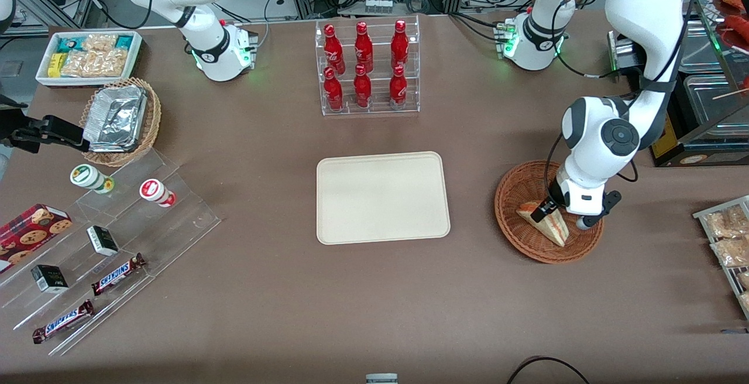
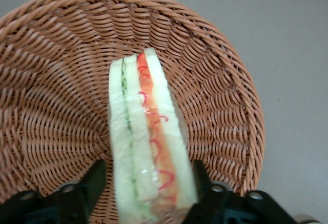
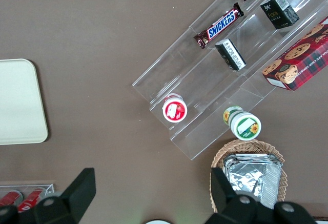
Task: Place sandwich from basket to tray
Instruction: 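Lift the sandwich and carry it with the left gripper over the white tray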
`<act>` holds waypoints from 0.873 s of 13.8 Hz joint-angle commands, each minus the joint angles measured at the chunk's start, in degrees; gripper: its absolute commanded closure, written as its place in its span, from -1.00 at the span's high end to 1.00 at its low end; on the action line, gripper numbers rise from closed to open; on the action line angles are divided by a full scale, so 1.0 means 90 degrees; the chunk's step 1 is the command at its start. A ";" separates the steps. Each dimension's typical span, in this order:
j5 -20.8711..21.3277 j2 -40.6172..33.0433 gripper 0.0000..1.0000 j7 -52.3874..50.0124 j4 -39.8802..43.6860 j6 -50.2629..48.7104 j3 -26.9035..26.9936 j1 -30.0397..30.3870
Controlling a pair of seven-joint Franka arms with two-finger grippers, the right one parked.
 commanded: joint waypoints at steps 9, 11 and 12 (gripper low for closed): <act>0.0012 -0.1005 -1.00 -0.0105 0.1396 -0.3025 -0.0002 -0.0366; 0.0177 -0.0997 -1.00 0.0186 0.2363 -0.4480 -0.0040 -0.0600; 0.0178 -0.0910 -1.00 0.0430 0.2841 -0.5068 -0.0089 -0.0815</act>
